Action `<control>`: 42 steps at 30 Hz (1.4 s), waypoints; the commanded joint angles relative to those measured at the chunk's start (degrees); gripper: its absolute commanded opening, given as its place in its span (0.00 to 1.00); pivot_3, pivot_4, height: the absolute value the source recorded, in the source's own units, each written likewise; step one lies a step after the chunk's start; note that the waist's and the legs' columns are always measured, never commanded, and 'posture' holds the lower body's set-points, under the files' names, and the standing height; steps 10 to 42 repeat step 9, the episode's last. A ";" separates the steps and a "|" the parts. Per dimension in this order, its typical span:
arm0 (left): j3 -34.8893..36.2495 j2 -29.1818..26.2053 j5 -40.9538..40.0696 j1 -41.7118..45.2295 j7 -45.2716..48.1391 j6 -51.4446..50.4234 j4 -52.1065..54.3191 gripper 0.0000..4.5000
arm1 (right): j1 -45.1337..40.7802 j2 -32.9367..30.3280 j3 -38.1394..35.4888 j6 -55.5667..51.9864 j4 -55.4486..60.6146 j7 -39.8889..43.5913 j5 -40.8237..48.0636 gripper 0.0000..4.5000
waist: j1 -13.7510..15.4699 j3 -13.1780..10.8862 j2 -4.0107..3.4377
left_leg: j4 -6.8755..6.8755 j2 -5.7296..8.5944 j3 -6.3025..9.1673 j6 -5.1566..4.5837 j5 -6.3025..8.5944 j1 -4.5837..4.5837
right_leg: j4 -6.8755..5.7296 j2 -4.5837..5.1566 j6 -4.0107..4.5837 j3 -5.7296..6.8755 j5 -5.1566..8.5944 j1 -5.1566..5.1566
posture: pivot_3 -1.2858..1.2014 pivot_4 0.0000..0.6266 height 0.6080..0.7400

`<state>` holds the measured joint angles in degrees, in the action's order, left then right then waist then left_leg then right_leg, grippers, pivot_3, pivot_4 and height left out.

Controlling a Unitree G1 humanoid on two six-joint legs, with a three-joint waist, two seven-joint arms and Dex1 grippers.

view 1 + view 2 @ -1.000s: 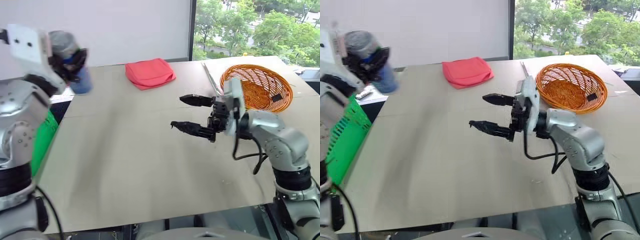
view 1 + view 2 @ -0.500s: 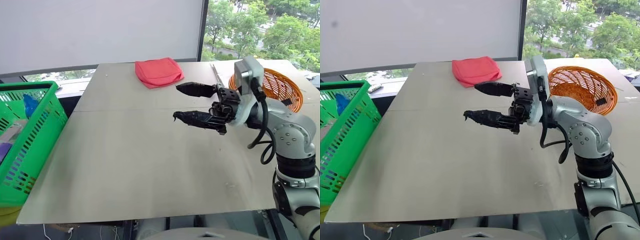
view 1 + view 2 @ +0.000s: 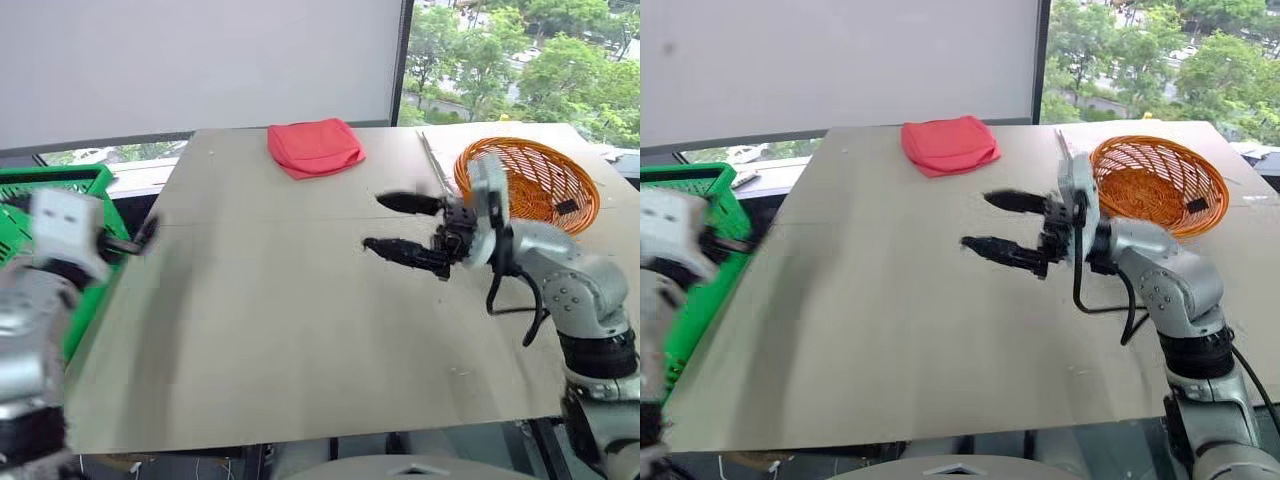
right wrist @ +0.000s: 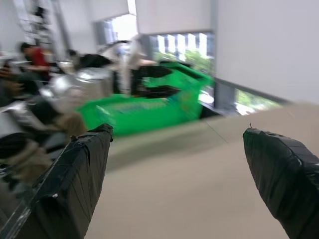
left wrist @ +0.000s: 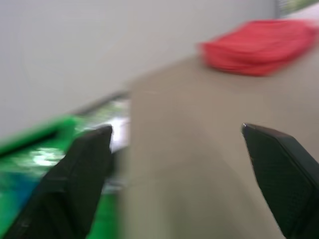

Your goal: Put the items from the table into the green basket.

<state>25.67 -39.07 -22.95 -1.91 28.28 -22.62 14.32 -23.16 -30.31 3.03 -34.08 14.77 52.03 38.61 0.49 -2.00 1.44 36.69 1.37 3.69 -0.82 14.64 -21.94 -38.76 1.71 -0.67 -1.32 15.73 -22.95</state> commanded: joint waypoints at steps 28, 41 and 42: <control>-16.46 12.68 2.92 -13.68 0.00 2.41 8.95 0.95 | 13.28 -1.30 0.06 30.75 -22.00 -2.02 -22.84 1.00 | -0.67 0.09 -0.65 | 0.34 -0.53 -0.15 -0.03 -0.01 0.51 | -0.16 -0.81 0.11 -0.14 -0.02 0.47 | 0.52 0.00 1.00; -16.46 12.68 2.92 -13.68 0.00 2.41 8.95 0.95 | 13.28 -1.30 0.06 30.75 -22.00 -2.02 -22.84 1.00 | -0.67 0.09 -0.65 | 0.34 -0.53 -0.15 -0.03 -0.01 0.51 | -0.16 -0.81 0.11 -0.14 -0.02 0.47 | 0.52 0.00 1.00; -16.46 12.68 2.92 -13.68 0.00 2.41 8.95 0.95 | 13.28 -1.30 0.06 30.75 -22.00 -2.02 -22.84 1.00 | -0.67 0.09 -0.65 | 0.34 -0.53 -0.15 -0.03 -0.01 0.51 | -0.16 -0.81 0.11 -0.14 -0.02 0.47 | 0.52 0.00 1.00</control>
